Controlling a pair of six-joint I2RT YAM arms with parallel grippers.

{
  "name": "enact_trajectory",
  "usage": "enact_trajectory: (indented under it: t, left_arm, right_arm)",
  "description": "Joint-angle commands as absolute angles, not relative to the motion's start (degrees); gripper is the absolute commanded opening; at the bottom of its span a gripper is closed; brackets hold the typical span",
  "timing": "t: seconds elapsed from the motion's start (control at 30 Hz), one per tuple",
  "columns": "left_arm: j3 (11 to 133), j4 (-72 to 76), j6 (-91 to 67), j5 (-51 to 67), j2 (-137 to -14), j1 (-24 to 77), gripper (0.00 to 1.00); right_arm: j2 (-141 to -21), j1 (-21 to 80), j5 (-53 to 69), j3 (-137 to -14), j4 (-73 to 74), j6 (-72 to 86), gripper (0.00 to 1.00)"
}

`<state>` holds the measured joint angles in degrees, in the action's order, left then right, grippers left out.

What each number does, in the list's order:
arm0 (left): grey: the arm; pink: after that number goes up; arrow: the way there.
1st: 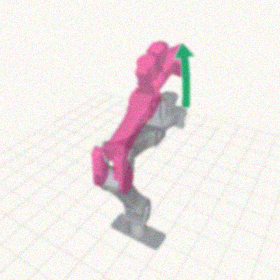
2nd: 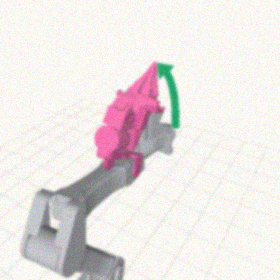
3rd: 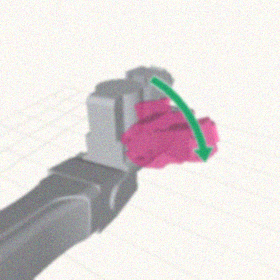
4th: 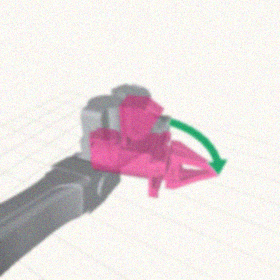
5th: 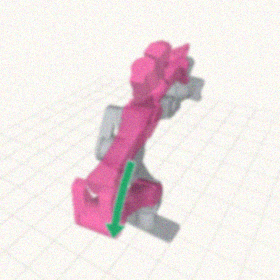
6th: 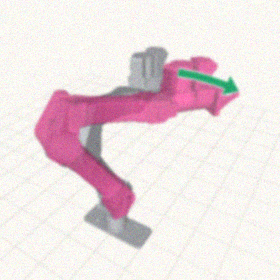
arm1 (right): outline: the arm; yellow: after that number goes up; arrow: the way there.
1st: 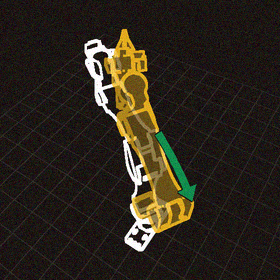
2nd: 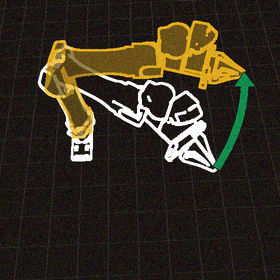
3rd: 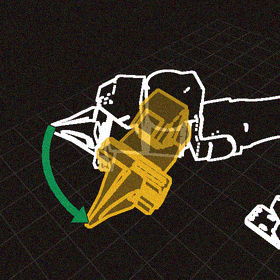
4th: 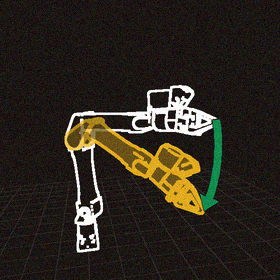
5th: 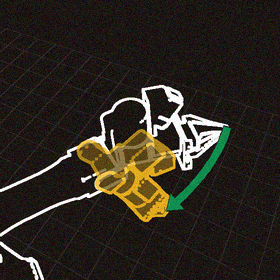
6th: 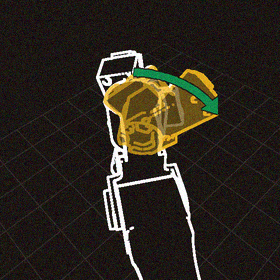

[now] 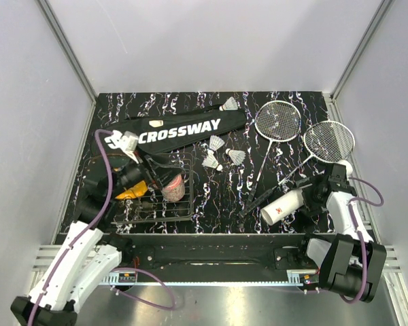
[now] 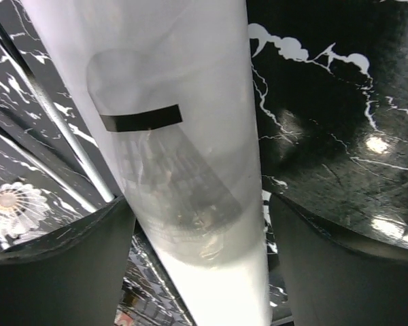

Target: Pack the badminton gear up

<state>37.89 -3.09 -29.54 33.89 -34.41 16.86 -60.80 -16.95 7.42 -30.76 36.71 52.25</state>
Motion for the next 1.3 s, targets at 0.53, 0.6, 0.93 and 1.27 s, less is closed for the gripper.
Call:
enact_trajectory:
  t: [0.53, 0.6, 0.93, 1.27]
  left_arm:
    - [44.1, 14.2, -29.6, 15.3, -57.6, 52.1, 0.73]
    - [44.0, 17.1, -32.0, 15.5, -61.2, 53.4, 0.7]
    - [55.9, 14.9, -22.3, 15.1, -76.8, 60.0, 0.75]
    - [63.8, 14.3, -14.7, 17.2, -88.2, 63.5, 0.62]
  right_arm:
    - [-43.3, -17.3, 13.3, -35.7, 38.6, 63.5, 0.33]
    - [-42.4, -17.2, 15.7, -36.8, 37.2, 63.9, 0.3]
    - [-41.6, -17.2, 22.1, -38.9, 32.5, 65.9, 0.23]
    - [-41.3, -17.2, 22.8, -38.8, 33.2, 66.9, 0.27]
